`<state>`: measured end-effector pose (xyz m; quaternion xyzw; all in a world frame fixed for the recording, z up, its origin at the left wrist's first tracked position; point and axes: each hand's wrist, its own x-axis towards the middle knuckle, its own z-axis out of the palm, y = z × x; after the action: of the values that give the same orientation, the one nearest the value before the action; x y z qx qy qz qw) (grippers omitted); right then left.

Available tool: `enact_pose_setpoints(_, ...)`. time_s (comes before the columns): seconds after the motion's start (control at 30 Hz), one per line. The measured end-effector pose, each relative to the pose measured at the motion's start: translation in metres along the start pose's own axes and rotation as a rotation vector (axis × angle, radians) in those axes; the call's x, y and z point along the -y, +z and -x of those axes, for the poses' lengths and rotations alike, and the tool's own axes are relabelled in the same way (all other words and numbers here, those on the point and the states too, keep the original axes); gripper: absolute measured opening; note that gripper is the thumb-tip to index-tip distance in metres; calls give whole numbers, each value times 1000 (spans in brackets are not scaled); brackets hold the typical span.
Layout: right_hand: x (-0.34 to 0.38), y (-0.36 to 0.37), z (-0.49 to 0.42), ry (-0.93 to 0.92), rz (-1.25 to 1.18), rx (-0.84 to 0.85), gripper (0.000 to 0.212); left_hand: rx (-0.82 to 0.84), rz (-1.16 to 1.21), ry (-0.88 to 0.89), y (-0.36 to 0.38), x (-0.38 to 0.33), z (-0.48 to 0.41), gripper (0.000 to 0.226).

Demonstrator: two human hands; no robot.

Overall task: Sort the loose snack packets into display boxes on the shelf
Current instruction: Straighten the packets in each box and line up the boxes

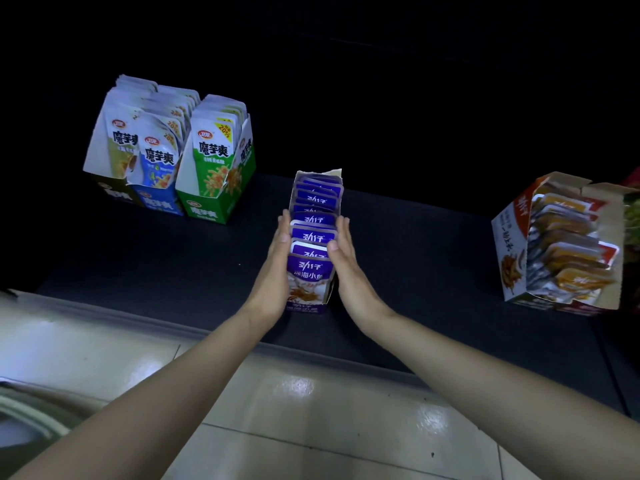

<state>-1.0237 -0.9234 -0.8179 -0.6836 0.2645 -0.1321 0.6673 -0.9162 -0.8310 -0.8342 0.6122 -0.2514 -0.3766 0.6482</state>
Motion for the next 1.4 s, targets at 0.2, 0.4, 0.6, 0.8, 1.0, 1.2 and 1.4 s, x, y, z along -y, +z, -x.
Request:
enact_pose_setpoints(0.2, 6, -9, 2, -34, 84, -175, 52, -68, -176, 81, -1, -3, 7, 51)
enact_pose_setpoints(0.4, -1, -26, 3, -179, 189, -179, 31, -41, -535, 370, -15, -6, 14, 60)
enact_pose_setpoints(0.6, -6, -31, 4, -277, 174, -93, 28, -40, -827, 514, -16, -8, 15, 52)
enact_pose_setpoints(0.8, 7, -47, -24, -300, 421, -226, 26, -3, -770, 519, -22, -8, 18, 41)
enact_pose_setpoints(1.0, 10, -46, -35, -313, 505, -200, 16, -1, -777, 515, -23, -8, 18, 43)
enact_pose_setpoints(1.2, 15, -49, -37, -257, 530, -75, 24, 3, -782, 507, -24, -6, 16, 44)
enact_pose_setpoints(1.4, 21, -45, -42, -216, 687, -8, 17, 3, -789, 505, -24, -5, 14, 45)
